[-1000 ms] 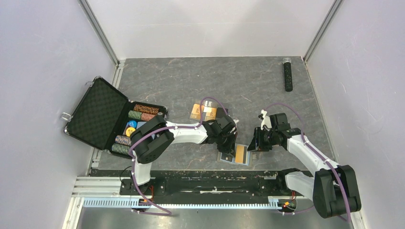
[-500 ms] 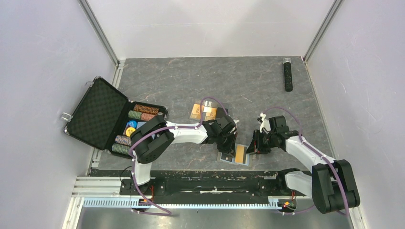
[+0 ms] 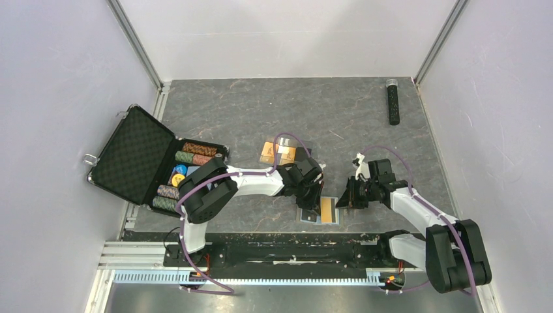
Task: Put the credit cards into the card holder
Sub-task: Insert the credit card into the card holder.
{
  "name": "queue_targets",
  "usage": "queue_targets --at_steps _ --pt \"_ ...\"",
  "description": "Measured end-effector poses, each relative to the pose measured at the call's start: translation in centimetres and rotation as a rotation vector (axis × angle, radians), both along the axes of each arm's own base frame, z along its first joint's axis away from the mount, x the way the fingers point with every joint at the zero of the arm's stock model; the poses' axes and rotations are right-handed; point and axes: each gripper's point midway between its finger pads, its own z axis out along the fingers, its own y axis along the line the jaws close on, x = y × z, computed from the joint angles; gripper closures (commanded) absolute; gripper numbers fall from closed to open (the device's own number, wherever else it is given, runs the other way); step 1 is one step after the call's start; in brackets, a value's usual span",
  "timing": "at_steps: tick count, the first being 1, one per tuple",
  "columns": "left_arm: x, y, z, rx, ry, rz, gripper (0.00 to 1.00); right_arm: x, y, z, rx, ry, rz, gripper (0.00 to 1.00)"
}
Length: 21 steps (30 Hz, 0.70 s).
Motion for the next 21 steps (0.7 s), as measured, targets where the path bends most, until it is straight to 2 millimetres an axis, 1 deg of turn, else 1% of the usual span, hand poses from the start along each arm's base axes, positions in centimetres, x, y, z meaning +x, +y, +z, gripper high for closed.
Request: queue_targets --at_steps 6,12,19,21 --pt "-0.1 0.2 0.0 0.012 0.006 0.0 0.98 0.2 0.5 0.8 0.033 -0.022 0.003 0.91" --pt "-0.1 0.2 0.0 0.024 0.003 0.001 0.98 0.1 1.0 1.6 0.07 -0.022 0.017 0.8" --pt "-0.1 0.2 0.1 0.042 -0.016 -0.01 0.98 -0.2 1.8 2.5 0.119 -0.017 0.046 0.82" --pt "0.0 0.2 0.1 0.046 -0.019 -0.012 0.97 -0.3 1.9 2.6 0.133 -0.014 0.054 0.81"
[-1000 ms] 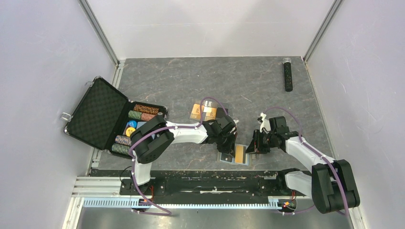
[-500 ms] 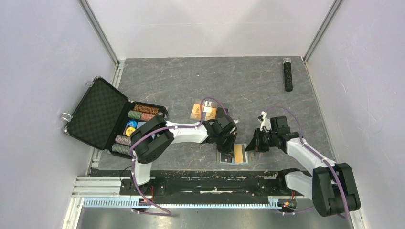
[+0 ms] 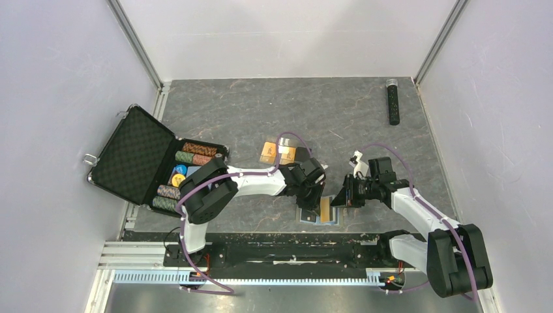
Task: Put the credit cards into the card holder
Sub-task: Insert the credit card into the card holder.
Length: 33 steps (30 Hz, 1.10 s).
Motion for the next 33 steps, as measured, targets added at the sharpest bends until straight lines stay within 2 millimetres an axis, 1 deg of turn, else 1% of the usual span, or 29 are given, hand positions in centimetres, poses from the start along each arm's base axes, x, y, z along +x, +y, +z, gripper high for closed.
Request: queue_targets --at_steps 1,3,4,7,8,10,12,14,16,21,24,27,29,30,33 --pt "0.0 0.0 0.0 0.002 -0.002 -0.003 0.97 0.0 0.1 0.1 0.006 0.001 0.003 0.79" --pt "0.0 0.0 0.0 0.005 -0.009 -0.01 0.95 -0.2 0.2 0.2 0.018 0.002 0.01 0.7" --pt "0.0 0.1 0.0 0.008 -0.013 -0.01 0.95 -0.2 0.3 0.3 0.023 0.003 0.013 0.67" --pt "0.1 0.2 0.1 0.022 -0.022 -0.011 0.94 -0.3 0.4 0.4 0.032 0.005 0.017 0.63" --pt "0.2 0.3 0.1 0.029 -0.024 -0.011 0.94 -0.3 0.5 0.4 0.034 0.004 0.019 0.64" --pt "0.3 0.5 0.1 0.042 -0.032 -0.012 0.93 -0.3 0.5 0.4 0.034 0.004 0.021 0.76" --pt "0.5 0.5 0.2 0.051 -0.04 -0.013 0.91 -0.4 0.5 0.4 0.029 0.004 0.025 0.85" --pt "0.6 0.6 0.3 0.058 -0.046 -0.013 0.89 -0.3 0.4 0.4 0.018 0.0 0.027 0.9" --pt "0.9 0.4 0.6 0.059 -0.059 -0.014 0.85 0.0 0.2 0.4 -0.002 -0.002 0.022 0.92" --pt "1.3 0.1 1.5 0.048 -0.075 -0.013 0.76 0.9 -0.2 0.8 -0.045 -0.011 0.023 0.92" --pt "1.6 0.2 2.5 0.033 -0.084 -0.006 0.73 1.7 -0.2 1.4 -0.055 -0.027 0.028 0.9" --pt "2.3 0.4 4.2 -0.003 -0.103 0.011 0.72 2.2 -0.1 1.9 -0.056 -0.038 0.036 0.86" --pt "2.9 0.8 5.2 -0.03 -0.116 0.03 0.71 2.4 0.1 2.1 -0.054 -0.042 0.045 0.83" --pt "3.1 1.2 5.5 -0.038 -0.118 0.04 0.71 2.4 0.3 2.1 -0.05 -0.042 0.051 0.81" --pt "4.1 2.9 6.1 -0.06 -0.122 0.082 0.69 1.9 0.9 1.9 -0.039 -0.019 0.079 0.69"
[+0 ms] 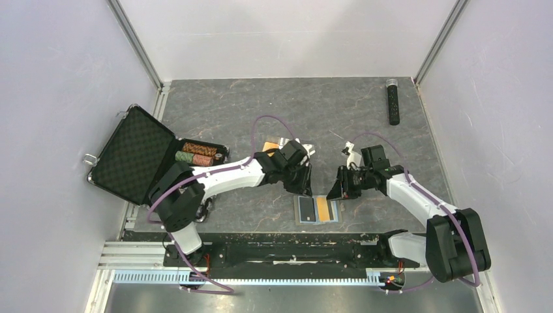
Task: Put the credit cards into the card holder
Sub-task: Insert the credit card into the card holder.
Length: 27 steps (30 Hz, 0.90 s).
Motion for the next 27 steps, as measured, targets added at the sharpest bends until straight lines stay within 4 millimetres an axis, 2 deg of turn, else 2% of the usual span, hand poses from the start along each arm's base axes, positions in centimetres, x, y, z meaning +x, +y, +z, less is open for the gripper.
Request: queue_targets --at_steps 4,9,14,19,23,27 --pt "0.9 1.9 -0.3 0.001 0.011 0.043 0.71 -0.4 0.4 -0.3 -0.009 0.012 0.017 0.54" --pt "0.4 2.5 -1.0 -0.004 0.038 0.04 0.82 0.0 -0.6 -1.3 -0.09 0.0 -0.01 0.47" --pt "-0.2 1.9 -1.0 -0.045 0.065 0.032 0.87 0.0 -1.6 -2.2 -0.155 0.001 -0.033 0.46" --pt "-0.8 0.0 -1.6 -0.069 0.082 -0.004 0.92 -0.8 -1.9 -3.1 -0.165 0.025 -0.036 0.53" --pt "-1.7 -1.6 -3.3 -0.052 0.108 -0.041 0.94 -0.6 -1.8 -3.1 -0.162 0.023 -0.041 0.57" --pt "-2.6 -1.7 -5.3 -0.014 0.137 -0.056 0.95 -0.5 -1.8 -3.0 -0.16 0.02 -0.043 0.61"
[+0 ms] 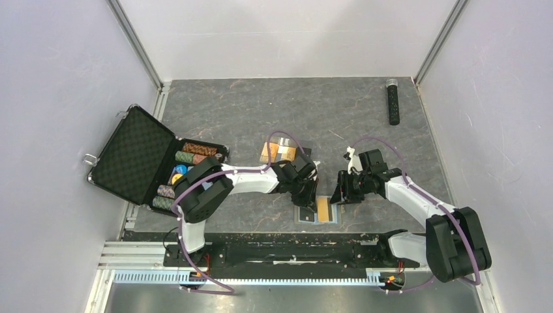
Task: Put the credit cards into the card holder
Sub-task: Insert the credit card into the card holder.
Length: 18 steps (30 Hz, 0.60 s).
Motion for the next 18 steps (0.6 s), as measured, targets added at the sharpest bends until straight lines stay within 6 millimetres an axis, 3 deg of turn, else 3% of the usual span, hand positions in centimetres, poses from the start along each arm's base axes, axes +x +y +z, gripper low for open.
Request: queue_targets --at_steps 3,12,18 --pt "-0.5 -0.3 -0.9 0.007 0.032 0.0 0.97 0.1 0.0 0.0 0.002 -0.002 -0.001 0.62" --pt "-0.4 -1.7 -0.8 -0.014 0.047 -0.007 0.98 -0.2 0.0 -0.9 0.0 0.016 -0.002 0.68" --pt "-0.6 -1.9 -0.9 -0.017 0.058 -0.014 0.98 -0.3 0.0 -1.1 -0.003 0.017 -0.001 0.65"
